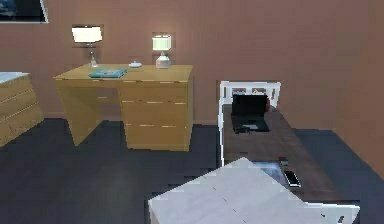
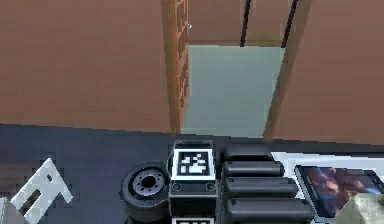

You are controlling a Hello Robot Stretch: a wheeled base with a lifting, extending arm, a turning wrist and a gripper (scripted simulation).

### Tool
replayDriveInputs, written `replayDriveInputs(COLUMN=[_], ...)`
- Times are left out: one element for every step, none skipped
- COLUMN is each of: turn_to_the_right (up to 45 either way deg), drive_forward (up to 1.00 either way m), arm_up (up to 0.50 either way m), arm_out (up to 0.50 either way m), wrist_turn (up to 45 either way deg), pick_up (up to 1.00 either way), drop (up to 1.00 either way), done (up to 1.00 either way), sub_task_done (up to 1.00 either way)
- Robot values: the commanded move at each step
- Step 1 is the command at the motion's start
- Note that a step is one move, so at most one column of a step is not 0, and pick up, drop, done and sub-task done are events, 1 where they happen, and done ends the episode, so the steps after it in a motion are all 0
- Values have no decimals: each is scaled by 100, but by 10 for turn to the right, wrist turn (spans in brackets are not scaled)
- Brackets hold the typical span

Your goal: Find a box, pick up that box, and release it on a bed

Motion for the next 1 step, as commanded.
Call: replayDriveInputs(turn_to_the_right=[0], drive_forward=[35], arm_up=[0], arm_out=[0], wrist_turn=[0], pick_up=[0], drop=[0], done=[0], sub_task_done=[0])
